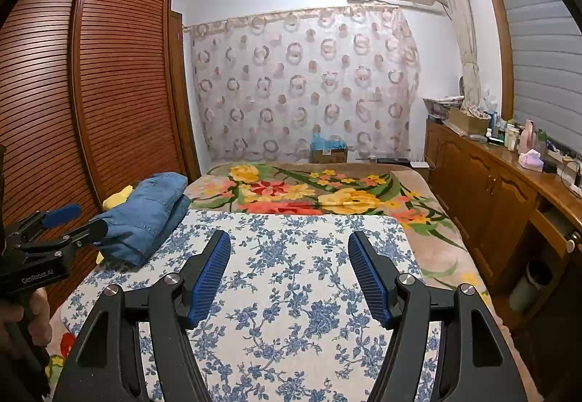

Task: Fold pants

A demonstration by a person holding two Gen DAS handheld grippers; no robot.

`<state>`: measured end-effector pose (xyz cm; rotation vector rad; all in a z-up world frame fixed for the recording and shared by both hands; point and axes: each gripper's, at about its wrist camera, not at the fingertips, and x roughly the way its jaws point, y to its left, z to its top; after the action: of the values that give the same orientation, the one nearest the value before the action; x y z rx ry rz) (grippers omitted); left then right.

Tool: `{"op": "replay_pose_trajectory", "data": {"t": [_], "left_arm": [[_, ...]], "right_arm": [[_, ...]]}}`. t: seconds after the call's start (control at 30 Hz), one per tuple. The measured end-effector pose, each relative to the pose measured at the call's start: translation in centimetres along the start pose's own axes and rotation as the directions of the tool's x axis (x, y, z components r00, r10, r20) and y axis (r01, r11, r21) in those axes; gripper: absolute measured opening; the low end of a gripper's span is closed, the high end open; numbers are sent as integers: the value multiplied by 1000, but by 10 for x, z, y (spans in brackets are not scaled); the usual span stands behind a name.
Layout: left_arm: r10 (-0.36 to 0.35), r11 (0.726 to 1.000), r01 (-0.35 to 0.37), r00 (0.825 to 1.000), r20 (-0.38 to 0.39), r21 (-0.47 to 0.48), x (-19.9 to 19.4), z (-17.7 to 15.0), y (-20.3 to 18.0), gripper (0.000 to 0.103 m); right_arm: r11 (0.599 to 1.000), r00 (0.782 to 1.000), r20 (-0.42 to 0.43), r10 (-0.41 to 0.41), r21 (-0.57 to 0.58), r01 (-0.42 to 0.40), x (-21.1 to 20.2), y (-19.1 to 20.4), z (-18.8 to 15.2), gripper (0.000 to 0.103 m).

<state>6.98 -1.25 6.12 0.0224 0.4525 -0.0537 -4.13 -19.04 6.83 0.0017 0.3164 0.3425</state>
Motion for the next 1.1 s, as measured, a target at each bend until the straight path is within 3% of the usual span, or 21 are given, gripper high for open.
{"op": "replay_pose_trajectory", "data": {"t": [1.1], "left_arm": [[-2, 1000, 2, 1000, 4, -5, -1, -1, 1, 81]], "right_arm": [[1000, 1000, -4, 18, 5, -18, 4, -16, -3, 70]]}}
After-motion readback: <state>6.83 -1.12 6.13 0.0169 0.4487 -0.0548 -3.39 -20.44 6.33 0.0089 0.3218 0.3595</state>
